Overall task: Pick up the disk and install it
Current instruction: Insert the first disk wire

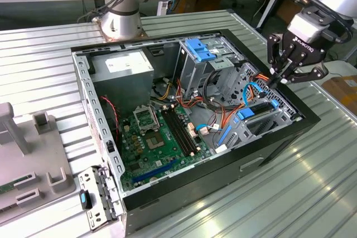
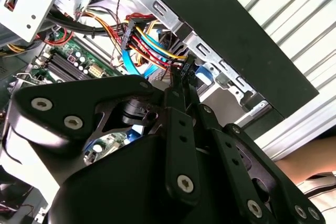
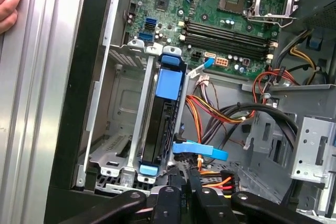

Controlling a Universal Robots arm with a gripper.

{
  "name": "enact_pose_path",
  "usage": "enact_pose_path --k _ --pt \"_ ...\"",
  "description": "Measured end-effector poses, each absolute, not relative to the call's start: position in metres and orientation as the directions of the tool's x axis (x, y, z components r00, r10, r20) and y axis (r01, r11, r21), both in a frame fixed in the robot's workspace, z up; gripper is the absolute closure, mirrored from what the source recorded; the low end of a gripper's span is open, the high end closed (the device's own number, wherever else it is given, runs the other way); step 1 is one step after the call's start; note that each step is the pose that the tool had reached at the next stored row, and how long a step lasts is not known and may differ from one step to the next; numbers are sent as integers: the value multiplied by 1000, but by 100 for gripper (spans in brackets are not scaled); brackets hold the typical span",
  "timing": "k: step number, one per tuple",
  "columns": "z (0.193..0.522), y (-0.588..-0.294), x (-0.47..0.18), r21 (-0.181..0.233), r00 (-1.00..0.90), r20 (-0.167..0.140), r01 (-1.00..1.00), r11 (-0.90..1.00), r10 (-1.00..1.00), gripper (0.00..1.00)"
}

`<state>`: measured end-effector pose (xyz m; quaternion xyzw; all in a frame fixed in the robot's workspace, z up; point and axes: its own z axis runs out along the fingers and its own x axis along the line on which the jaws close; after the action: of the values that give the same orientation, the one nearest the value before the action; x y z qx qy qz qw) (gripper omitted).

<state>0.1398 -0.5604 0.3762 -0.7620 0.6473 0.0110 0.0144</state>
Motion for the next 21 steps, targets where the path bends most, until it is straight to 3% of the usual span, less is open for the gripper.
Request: enact_pose_path --k 21 --pt "366 -564 118 -10 90 -29 -996 -90 -995 83"
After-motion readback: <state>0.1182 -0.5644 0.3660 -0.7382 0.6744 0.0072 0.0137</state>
